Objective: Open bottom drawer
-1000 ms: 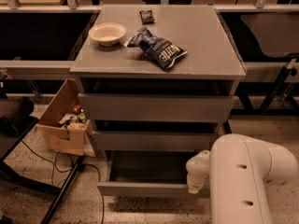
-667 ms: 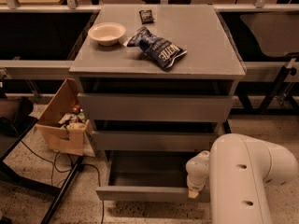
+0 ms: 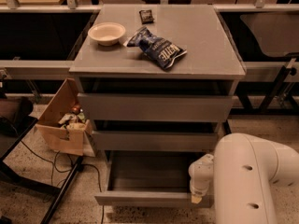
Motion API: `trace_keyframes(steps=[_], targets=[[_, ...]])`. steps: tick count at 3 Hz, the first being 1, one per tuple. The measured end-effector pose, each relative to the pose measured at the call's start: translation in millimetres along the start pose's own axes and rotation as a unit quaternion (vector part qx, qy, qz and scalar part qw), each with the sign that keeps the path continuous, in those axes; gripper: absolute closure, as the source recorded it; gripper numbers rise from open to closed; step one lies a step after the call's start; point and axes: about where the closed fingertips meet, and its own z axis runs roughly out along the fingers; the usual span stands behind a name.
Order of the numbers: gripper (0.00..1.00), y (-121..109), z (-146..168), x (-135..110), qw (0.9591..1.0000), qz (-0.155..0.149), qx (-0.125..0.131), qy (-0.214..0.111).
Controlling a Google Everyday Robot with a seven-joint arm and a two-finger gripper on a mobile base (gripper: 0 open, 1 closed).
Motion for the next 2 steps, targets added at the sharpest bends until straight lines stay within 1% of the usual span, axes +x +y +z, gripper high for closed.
trace_keyframes(steps=[1, 2], targets=[[1.00, 21.5, 1.0, 14.0, 0.9998, 0.012, -0.017, 0.005], [1.00, 19.0, 0.8, 12.2, 0.9998, 0.012, -0.017, 0.005]])
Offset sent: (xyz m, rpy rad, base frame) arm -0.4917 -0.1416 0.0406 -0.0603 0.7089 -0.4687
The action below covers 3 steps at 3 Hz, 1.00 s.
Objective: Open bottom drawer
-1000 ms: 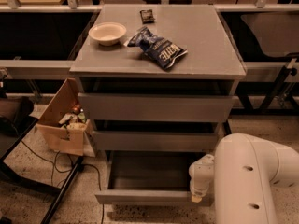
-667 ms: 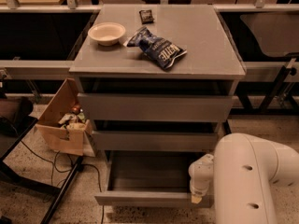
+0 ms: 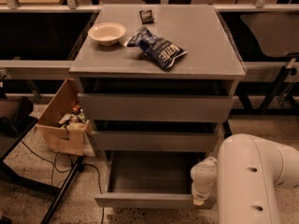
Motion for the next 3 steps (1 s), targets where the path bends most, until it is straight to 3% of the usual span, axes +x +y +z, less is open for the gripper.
trace_keyframes(steps=[1, 2, 3], targets=[[0.90, -0.1, 0.0, 0.0, 1.0000, 0.000, 0.000, 0.000], [0.67, -0.1, 0.0, 0.0, 1.0000, 0.000, 0.000, 0.000], [0.36, 0.0, 0.1, 0.0, 1.0000, 0.000, 0.000, 0.000]])
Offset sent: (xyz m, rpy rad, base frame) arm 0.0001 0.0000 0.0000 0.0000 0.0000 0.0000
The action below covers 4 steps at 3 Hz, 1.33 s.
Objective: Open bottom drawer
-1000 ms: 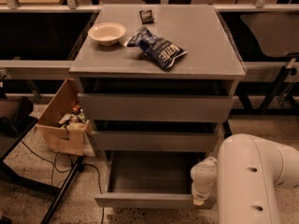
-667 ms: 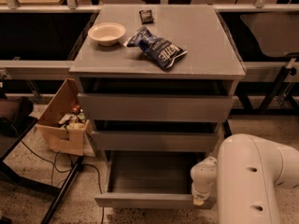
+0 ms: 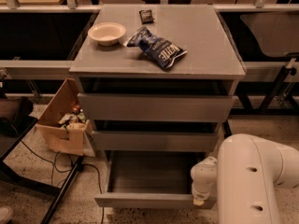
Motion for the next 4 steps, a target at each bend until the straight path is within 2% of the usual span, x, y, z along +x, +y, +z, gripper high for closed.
trace_keyframes(steps=[1, 2, 3, 4], targets=[[0.13, 0, 0, 0, 1.0000, 0.000, 0.000, 0.000], [0.00, 2, 4, -1, 1.0000, -0.002, -0.004, -0.003], [0.00, 12, 20, -4, 0.9997, -0.009, -0.018, -0.015], [0.17, 60, 35, 3, 0.9978, -0.001, -0.055, -0.038]])
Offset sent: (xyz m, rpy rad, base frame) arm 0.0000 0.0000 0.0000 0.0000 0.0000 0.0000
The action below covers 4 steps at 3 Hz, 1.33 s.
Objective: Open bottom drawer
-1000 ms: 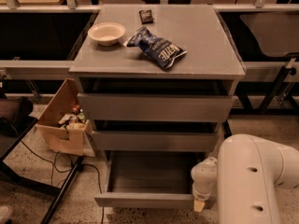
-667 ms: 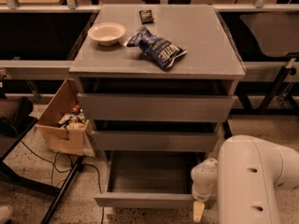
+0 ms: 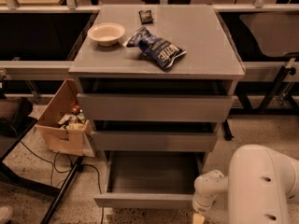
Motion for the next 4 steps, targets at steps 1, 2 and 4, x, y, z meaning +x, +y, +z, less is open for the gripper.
trace_keyframes(steps=[1, 2, 4], targets=[[0.40, 15.0, 2.4, 5.4, 0.9999, 0.004, -0.008, -0.007], [0.63, 13.1, -0.2, 3.8, 0.9999, 0.005, -0.006, -0.009], [1.00, 12.5, -1.4, 4.3, 0.9999, 0.007, -0.007, -0.009]])
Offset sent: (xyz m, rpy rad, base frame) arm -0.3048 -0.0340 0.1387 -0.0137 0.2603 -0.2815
